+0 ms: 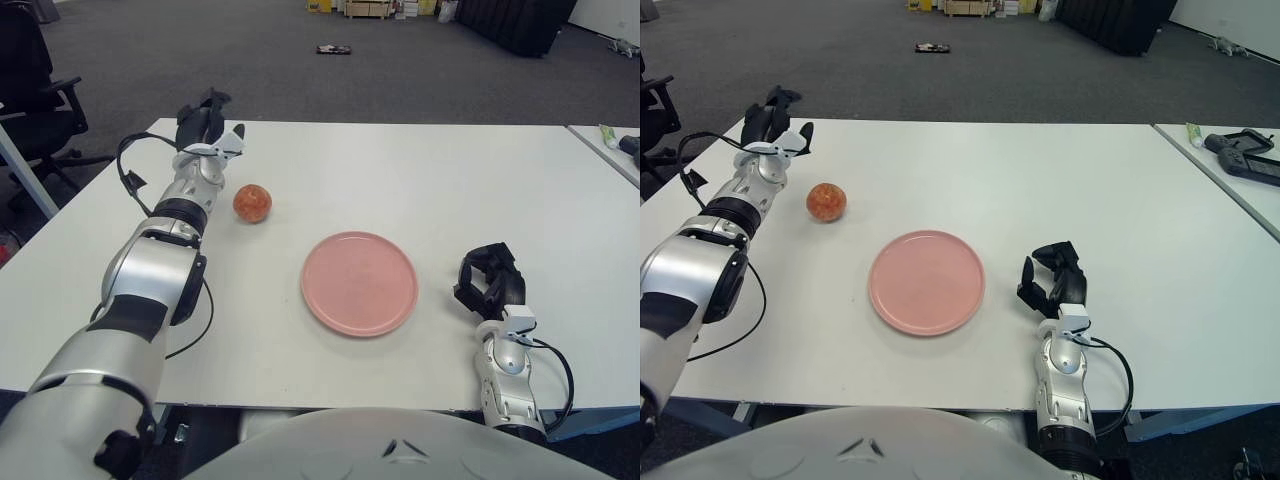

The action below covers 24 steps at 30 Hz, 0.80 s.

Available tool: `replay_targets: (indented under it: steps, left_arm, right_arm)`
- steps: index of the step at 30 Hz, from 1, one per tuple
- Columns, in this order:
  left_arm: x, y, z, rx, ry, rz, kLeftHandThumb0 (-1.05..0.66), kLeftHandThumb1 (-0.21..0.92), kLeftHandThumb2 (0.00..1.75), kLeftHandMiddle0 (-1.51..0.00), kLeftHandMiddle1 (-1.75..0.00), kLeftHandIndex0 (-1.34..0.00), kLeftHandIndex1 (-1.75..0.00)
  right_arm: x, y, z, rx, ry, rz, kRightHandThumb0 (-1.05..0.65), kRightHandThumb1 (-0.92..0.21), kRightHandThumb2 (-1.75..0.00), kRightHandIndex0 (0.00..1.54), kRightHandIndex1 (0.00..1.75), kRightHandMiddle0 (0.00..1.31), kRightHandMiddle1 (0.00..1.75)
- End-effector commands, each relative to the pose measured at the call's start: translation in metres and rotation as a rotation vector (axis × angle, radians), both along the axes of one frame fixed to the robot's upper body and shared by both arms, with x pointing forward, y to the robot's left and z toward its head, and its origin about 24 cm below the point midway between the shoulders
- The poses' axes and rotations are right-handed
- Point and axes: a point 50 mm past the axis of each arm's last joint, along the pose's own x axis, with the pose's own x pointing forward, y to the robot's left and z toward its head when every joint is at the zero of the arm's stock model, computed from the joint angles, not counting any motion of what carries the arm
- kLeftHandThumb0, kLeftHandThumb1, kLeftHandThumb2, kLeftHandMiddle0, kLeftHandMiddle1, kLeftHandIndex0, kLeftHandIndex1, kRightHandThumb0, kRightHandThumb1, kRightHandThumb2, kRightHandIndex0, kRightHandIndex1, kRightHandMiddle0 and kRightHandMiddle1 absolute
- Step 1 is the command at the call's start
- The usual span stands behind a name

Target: Put the apple into the plate.

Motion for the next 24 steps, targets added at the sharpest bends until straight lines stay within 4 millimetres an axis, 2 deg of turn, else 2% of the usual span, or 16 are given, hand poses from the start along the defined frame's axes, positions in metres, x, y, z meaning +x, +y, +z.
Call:
replay_targets:
  steps: [1, 13, 24]
  left_arm:
    - [0.002, 0.001, 0.002, -0.032, 0.031, 0.018, -0.85, 0.92, 1.03, 0.00, -0.02, 0.00, -0.03]
    - [-0.004, 0.000, -0.023, -0.053, 0.190, 0.005, -0.90, 0.92, 1.07, 0.00, 0.00, 0.00, 0.00]
    - [-0.012, -0.006, -0.044, -0.039, 0.297, -0.038, -0.89, 0.92, 1.04, 0.00, 0.00, 0.00, 0.00]
  right_arm:
    - [0.004, -0.002, 0.000, 0.002, -0.025, 0.010, -0.40, -0.58, -0.99, 0.63, 1.35, 0.40, 1.75]
    - [0.002, -0.005, 0.005, -0.034, -0.056, 0.034, -0.41, -0.54, -1.05, 0.64, 1.36, 0.44, 1.75]
    - [-0.002, -0.010, 0.007, -0.023, -0.067, 0.023, -0.42, -0.52, -1.07, 0.65, 1.37, 0.45, 1.75]
